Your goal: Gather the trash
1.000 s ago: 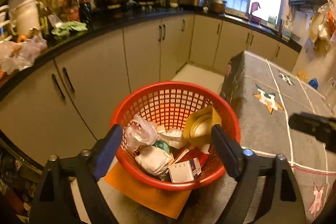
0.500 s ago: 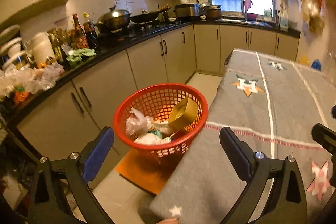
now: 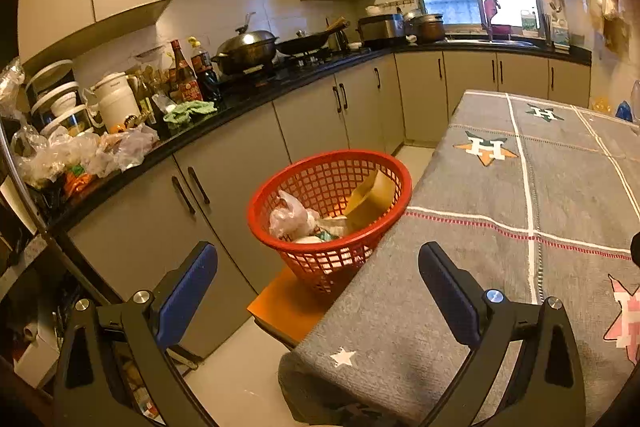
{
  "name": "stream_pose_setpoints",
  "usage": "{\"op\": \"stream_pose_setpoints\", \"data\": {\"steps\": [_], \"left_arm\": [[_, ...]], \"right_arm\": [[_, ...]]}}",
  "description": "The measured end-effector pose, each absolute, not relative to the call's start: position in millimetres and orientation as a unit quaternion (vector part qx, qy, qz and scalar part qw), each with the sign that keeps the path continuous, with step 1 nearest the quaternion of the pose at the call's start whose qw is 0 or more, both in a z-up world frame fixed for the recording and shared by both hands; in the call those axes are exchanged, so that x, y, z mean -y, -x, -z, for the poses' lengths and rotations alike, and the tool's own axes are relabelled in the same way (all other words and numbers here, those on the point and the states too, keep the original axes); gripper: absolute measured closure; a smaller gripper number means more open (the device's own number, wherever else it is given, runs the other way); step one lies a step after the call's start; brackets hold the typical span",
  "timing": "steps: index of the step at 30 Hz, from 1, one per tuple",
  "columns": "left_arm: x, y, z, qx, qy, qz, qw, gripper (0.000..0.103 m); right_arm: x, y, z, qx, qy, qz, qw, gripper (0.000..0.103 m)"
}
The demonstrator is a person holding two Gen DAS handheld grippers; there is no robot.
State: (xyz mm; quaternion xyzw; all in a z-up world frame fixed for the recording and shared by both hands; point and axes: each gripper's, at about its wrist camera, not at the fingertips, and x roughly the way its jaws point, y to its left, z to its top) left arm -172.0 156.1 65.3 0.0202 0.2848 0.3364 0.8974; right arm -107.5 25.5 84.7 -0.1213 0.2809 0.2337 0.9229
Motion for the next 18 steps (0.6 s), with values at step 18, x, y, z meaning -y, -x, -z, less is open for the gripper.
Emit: {"op": "stream_pose_setpoints", "data": {"steps": [18], "left_arm": [[-171,169,-53,-0.298,0.003,-0.333,0.895,0.003]], "right_arm": [[-29,99,-77,-0.304,0.118,-0.216,0.92,0.008]]}}
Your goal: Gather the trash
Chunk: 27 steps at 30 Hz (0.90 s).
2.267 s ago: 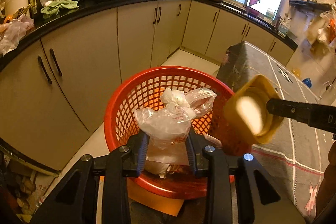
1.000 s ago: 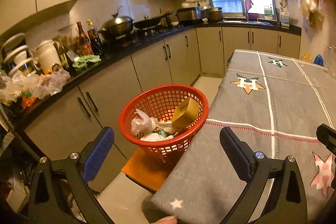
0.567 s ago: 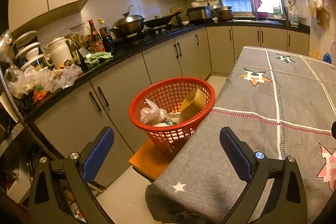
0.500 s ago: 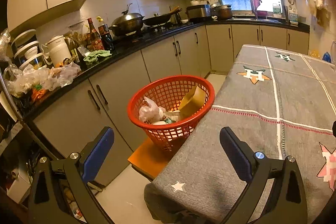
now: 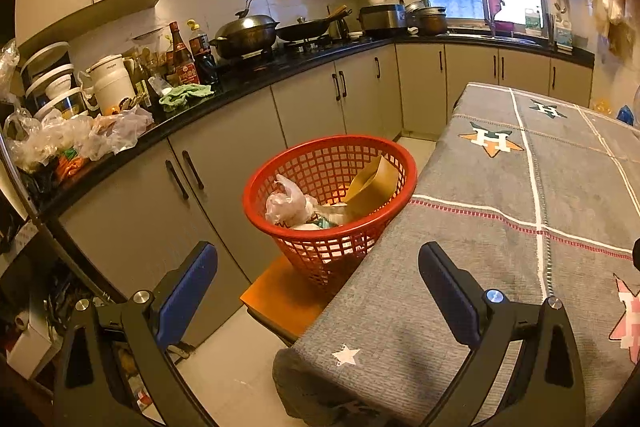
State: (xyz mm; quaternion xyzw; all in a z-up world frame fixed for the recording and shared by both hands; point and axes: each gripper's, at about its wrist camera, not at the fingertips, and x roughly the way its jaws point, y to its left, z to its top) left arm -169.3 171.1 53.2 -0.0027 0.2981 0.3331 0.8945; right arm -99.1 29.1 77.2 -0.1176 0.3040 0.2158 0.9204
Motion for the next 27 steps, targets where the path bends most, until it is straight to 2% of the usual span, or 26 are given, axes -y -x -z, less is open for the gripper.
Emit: {"op": "stream_pose_setpoints", "data": {"steps": [27], "left_arm": [[-177.5,167.2,-48.8,-0.307,0.012,-0.332,0.892,0.003]], "right_arm": [[-33.3,98.9,-72.2,-0.314,0.126,-0.219,0.915,0.008]]}}
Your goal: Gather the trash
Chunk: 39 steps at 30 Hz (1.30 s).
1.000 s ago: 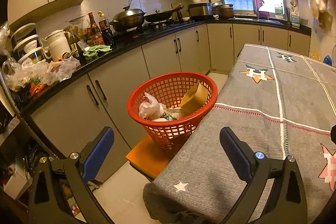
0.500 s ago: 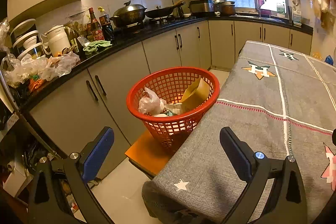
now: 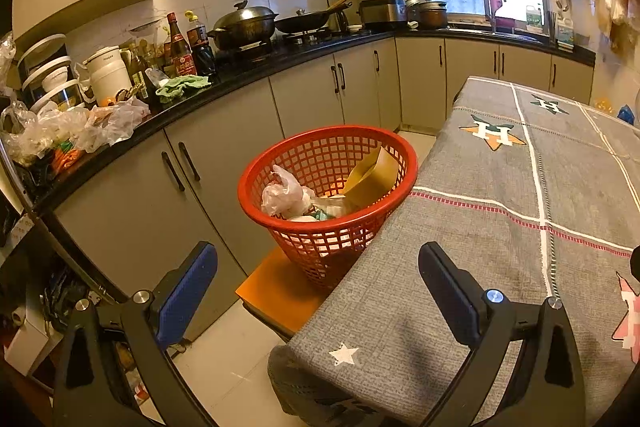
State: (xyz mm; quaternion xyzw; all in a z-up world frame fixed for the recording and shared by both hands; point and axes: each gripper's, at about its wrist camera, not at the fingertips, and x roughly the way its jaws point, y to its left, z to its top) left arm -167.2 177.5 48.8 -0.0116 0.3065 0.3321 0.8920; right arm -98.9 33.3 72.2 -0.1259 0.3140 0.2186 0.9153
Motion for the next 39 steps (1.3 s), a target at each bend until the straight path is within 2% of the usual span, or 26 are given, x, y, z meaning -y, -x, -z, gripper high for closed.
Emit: {"op": "stream_pose_setpoints", "data": {"steps": [39], "left_arm": [[-181.5,168.3,-44.6,-0.307,0.018,-0.331,0.892,0.003]], "right_arm": [[-36.3,100.9,-64.1,-0.321,0.13,-0.219,0.912,0.008]]}}
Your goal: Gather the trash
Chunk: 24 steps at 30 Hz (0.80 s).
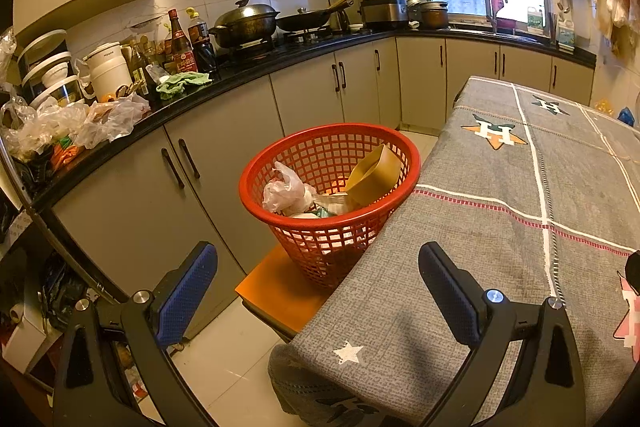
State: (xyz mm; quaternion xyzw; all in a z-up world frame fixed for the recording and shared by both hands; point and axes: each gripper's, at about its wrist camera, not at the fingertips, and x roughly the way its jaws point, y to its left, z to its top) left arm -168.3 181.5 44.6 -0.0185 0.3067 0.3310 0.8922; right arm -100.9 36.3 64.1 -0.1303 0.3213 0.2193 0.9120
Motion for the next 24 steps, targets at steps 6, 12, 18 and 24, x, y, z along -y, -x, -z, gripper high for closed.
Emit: {"op": "stream_pose_setpoints", "data": {"steps": [6,12,18,24], "left_arm": [[-180.6,169.0,-44.3,-0.305,0.017,-0.331,0.893,0.003],[-179.4,169.0,-43.7,-0.307,0.016,-0.329,0.893,0.003],[-176.8,169.0,-44.3,-0.306,0.015,-0.327,0.894,0.003],[-176.2,168.2,-44.1,-0.307,0.016,-0.327,0.894,0.003]], "right_arm": [[-36.1,100.6,-64.1,-0.321,0.13,-0.22,0.912,0.008],[-35.8,100.9,-64.0,-0.322,0.13,-0.22,0.912,0.008],[-35.7,100.9,-64.0,-0.322,0.13,-0.22,0.912,0.008],[-35.8,101.1,-63.7,-0.322,0.13,-0.22,0.912,0.008]]}}
